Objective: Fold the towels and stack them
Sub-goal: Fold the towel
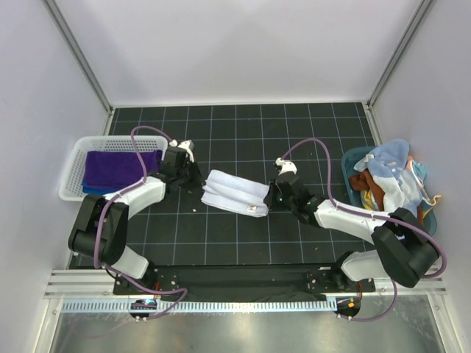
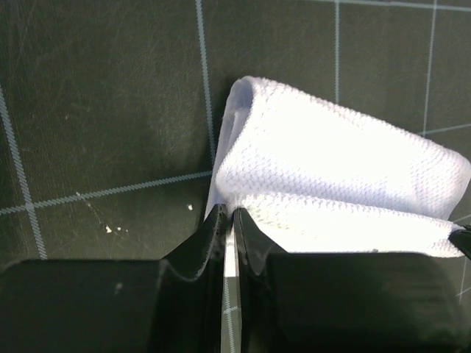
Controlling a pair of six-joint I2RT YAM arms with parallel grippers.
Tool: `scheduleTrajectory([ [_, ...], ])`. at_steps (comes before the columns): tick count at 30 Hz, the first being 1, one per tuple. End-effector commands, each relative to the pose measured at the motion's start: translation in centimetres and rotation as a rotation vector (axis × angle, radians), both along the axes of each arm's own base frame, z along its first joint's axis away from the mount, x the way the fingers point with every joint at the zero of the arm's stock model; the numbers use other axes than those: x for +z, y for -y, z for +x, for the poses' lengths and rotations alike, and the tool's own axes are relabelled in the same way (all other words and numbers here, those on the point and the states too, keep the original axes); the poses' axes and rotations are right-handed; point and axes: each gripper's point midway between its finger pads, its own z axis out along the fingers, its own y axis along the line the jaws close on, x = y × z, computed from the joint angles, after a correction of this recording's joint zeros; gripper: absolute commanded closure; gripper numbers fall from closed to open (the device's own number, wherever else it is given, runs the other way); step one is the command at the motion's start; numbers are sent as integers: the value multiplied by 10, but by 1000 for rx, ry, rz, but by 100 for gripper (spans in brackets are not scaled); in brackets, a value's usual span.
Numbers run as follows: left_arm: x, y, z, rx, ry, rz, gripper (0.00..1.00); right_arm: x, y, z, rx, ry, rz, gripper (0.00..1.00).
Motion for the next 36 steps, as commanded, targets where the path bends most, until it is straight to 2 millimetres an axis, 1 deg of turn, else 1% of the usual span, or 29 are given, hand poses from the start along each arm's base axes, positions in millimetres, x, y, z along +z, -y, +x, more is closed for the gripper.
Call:
scheduleTrajectory([
  [1, 8, -2, 5, 12, 48, -8, 88, 0, -2, 2, -8, 11, 11, 96],
  [2, 10, -2, 5, 11, 51, -12, 86, 1, -2, 2, -9, 14, 12, 91],
  [4, 15, 0, 4, 6, 58, -24, 80, 2, -2, 3, -10, 16, 12, 87],
  [5, 18, 1, 5, 4, 65, -31, 78, 2, -2, 3, -12, 18, 12, 81],
  [7, 29, 2, 5, 4, 84, -47, 74, 4, -2, 3, -11, 21, 13, 74],
  [9, 34, 2, 3, 4, 89, -52, 72, 10, -3, 2, -6, 28, 27, 69],
  [10, 41, 0, 3, 13, 103, -56, 71, 12, -3, 2, -5, 30, 29, 66],
  [14, 57, -1, 1, 27, 128, -67, 70, 25, -3, 1, -5, 49, 52, 63],
  [17, 58, 1, 0, 21, 125, -70, 69, 32, -4, 0, -9, 57, 64, 63],
  [19, 55, 5, -1, 8, 114, -72, 69, 36, -4, 0, -13, 65, 72, 63],
  [20, 49, 8, -3, -4, 103, -60, 69, 37, -4, 0, -15, 67, 75, 63],
  [22, 46, 12, -1, -15, 97, -49, 69, 41, -5, 2, -24, 73, 81, 63],
  [23, 37, 13, 0, -15, 77, -34, 69, 41, -6, 4, -27, 71, 81, 63],
  [25, 29, 15, 1, -18, 57, -21, 69, 35, -7, 4, -29, 56, 67, 63],
  [26, 20, 15, 0, -16, 37, -9, 70, 33, -7, 5, -32, 51, 61, 63],
  [27, 16, 15, -1, -17, 27, -1, 70, 30, -9, 4, -26, 45, 56, 64],
  [28, 10, 15, -2, -15, 14, 7, 70, 24, -9, 3, -26, 31, 42, 63],
  [32, -9, 16, -13, -22, -34, 33, 72, 7, -12, -9, -20, -12, 25, 64],
  [36, -22, 15, -27, -27, -68, 60, 73, -9, -5, -22, -32, -66, -20, 67],
])
